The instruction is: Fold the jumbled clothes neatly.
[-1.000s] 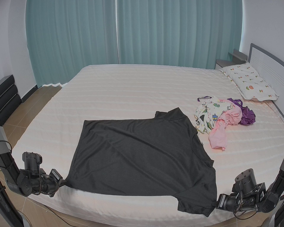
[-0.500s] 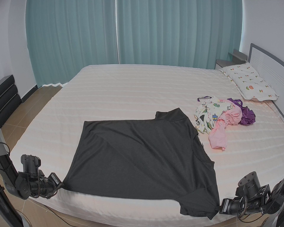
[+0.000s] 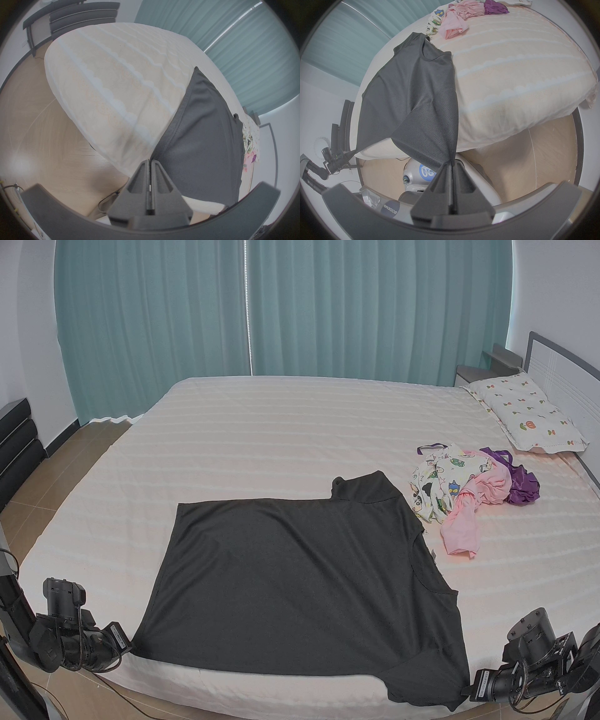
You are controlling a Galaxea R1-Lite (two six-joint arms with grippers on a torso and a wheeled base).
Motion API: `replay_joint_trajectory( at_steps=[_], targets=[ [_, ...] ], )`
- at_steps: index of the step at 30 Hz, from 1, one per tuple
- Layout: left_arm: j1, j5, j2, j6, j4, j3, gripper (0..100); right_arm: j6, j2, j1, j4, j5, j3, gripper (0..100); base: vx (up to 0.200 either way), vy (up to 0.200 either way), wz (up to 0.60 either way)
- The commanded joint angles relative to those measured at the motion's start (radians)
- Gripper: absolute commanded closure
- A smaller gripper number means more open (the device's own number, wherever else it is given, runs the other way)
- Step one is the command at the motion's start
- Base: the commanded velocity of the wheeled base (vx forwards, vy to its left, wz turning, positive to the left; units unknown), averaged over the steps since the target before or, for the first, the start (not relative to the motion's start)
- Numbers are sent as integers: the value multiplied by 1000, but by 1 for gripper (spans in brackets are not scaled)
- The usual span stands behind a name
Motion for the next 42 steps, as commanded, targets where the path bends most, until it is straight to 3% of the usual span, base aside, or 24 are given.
replay_joint_trajectory(
  at_steps=[1,5,19,24,28,29,31,39,42],
  targets=[
    [1,7,-3,32,2,28,100,-8,-6,0,-5,4,18,100,0,0,0],
    [0,40,-4,46,26,39,100,-14,-21,1,-3,5,18,100,0,0,0],
    [1,44,-61,175,195,39,100,-81,-41,-10,72,45,18,100,0,0,0],
    [6,40,-113,166,221,12,100,-74,-72,-10,67,37,-18,100,0,0,0],
    [7,40,-179,115,226,-16,100,-71,-129,-28,67,37,-58,100,0,0,0],
    [6,34,-224,51,246,-53,100,-74,-170,-49,69,39,-104,100,0,0,0],
    [4,28,-239,21,286,-94,100,-74,-182,-68,69,39,-143,100,0,0,0],
    [1,-21,-239,-130,341,-217,100,-71,-178,-86,69,42,-289,100,0,0,0],
    [3,-21,-236,-146,339,-229,100,-71,-170,-86,67,39,-326,100,0,0,0]
  ],
)
